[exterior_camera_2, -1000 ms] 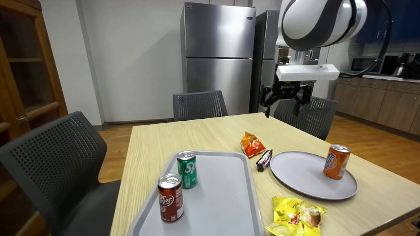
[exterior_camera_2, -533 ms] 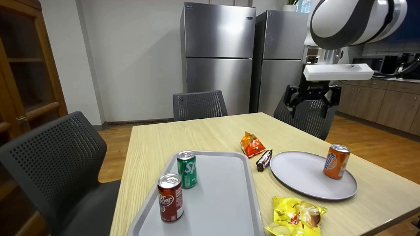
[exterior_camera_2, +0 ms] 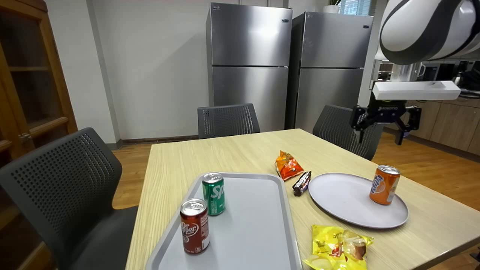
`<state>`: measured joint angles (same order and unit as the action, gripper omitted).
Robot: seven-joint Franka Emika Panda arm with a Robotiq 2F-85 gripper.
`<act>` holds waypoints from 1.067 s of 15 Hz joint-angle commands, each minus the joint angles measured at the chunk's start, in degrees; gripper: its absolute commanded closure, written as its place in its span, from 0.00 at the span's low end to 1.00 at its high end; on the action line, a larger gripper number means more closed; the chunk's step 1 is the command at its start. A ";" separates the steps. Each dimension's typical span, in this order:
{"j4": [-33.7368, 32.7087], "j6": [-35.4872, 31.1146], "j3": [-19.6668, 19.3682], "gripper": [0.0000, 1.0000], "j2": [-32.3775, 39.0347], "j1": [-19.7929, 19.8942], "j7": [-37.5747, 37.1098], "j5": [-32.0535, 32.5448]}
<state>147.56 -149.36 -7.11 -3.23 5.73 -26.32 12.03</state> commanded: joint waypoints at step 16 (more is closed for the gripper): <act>-5.14 -2.40 -4.34 0.00 15.35 0.22 -3.58 -0.65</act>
<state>145.06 -151.80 -10.45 9.23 7.41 -28.46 11.97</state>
